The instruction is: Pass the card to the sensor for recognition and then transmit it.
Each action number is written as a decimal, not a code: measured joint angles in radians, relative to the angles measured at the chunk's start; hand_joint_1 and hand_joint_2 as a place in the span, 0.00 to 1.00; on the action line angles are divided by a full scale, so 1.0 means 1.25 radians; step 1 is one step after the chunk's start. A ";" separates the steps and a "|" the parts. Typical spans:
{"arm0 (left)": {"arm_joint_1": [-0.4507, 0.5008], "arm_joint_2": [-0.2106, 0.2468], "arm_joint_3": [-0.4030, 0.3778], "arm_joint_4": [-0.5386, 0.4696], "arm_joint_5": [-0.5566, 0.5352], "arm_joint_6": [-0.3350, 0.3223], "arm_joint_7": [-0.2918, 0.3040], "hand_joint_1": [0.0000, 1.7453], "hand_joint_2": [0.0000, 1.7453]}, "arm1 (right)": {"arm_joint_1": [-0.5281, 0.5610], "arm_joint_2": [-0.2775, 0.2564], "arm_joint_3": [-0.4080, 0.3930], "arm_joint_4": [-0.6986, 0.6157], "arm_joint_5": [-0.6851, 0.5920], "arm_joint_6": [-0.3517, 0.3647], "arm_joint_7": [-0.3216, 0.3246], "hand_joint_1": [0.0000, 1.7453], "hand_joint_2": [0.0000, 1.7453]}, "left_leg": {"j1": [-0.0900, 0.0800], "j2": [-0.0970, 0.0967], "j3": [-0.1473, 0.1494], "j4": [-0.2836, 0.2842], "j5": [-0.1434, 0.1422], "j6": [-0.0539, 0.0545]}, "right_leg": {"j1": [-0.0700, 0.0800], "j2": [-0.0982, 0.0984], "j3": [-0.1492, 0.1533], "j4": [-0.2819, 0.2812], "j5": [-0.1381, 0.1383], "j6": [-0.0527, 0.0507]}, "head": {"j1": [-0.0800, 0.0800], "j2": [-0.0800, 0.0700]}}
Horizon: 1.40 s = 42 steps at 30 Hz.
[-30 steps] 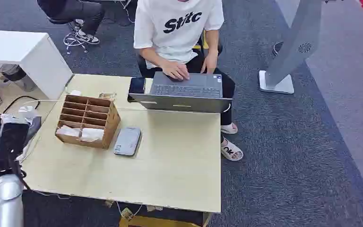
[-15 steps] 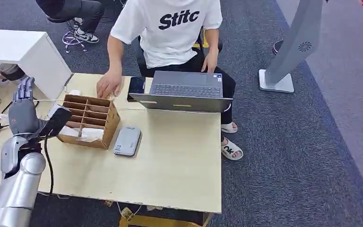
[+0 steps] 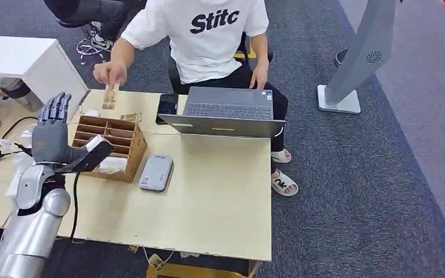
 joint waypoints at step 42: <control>0.020 -0.009 -0.096 -0.012 0.010 -0.054 -0.005 1.00 1.00 | 0.003 0.000 0.005 0.003 0.000 0.018 -0.003 0.00 1.00 | 0.000 0.000 0.000 0.000 0.000 0.000 | 0.000 0.000 -0.001 0.000 0.000 0.000 | 0.000 0.000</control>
